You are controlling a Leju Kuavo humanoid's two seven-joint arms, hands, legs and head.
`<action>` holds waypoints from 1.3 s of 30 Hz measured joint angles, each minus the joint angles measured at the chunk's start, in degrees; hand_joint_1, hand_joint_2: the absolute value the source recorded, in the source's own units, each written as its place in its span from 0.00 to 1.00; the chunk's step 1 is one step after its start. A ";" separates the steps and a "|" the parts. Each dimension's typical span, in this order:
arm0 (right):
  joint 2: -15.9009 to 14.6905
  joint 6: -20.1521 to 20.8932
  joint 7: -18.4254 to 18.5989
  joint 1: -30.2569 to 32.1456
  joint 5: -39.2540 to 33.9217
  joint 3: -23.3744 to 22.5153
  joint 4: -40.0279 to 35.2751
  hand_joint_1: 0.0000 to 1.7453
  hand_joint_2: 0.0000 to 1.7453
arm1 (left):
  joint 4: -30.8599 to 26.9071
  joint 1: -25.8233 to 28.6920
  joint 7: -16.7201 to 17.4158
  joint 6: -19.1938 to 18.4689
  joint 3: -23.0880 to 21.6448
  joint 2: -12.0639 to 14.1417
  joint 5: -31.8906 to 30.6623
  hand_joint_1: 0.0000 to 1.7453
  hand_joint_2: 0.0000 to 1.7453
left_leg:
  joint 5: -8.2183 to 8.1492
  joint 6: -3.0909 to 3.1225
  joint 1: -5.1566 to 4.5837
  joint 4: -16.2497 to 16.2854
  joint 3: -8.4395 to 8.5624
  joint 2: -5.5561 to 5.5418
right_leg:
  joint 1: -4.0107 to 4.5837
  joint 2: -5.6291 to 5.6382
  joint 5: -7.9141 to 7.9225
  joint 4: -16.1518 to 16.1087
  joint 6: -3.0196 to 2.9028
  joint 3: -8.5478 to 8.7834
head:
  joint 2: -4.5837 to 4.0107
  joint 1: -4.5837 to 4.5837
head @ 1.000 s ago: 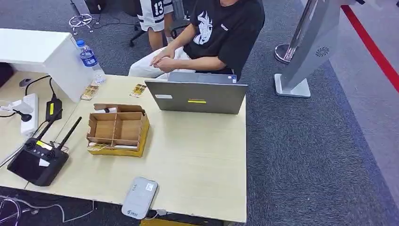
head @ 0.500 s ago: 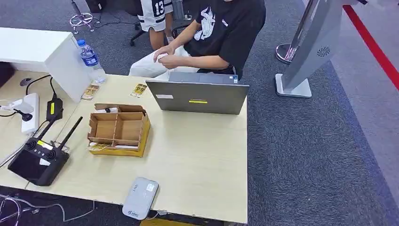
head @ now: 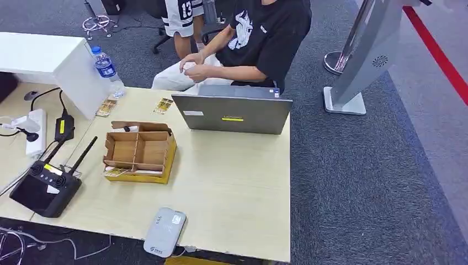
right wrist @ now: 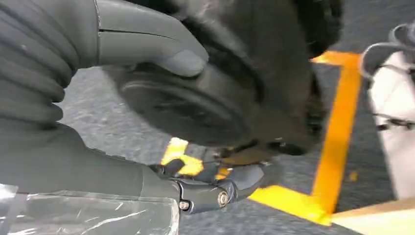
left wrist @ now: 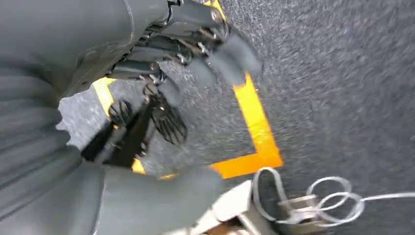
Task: Pass the card to the sensor for recognition and then transmit it.
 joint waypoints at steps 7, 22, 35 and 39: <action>-0.55 -2.52 4.01 1.11 -6.92 5.61 -1.99 0.00 1.00 | -0.02 1.59 1.68 -0.20 -10.06 -0.28 -1.49 0.00 1.00 | 0.00 0.01 0.00 0.00 0.01 -0.01 | 0.00 -0.02 -0.03 0.00 0.05 0.03 | 0.00 0.02; -0.79 -8.13 12.92 3.95 -22.20 18.35 -8.42 0.00 1.00 | -2.23 5.37 5.25 -0.81 -33.07 -0.85 -4.94 0.00 1.00 | 0.00 0.01 -0.01 0.00 0.01 0.00 | 0.00 0.00 -0.04 0.00 0.05 0.02 | 0.00 0.02; -0.83 -12.96 20.67 6.40 -35.56 29.55 -14.45 0.00 0.00 | -5.44 8.82 8.42 -1.31 -53.82 -1.72 -7.91 0.00 1.00 | 0.00 0.01 -0.01 0.00 0.00 0.00 | 0.00 0.00 -0.04 0.00 0.06 0.02 | 0.00 0.02; -0.83 -14.53 23.14 7.13 -39.80 32.83 -16.22 0.00 0.00 | -6.38 9.85 9.47 -1.42 -59.94 -2.01 -8.85 0.00 1.00 | -0.01 0.01 -0.01 0.00 0.00 0.00 | 0.00 0.00 -0.04 0.00 0.06 0.01 | 0.00 0.00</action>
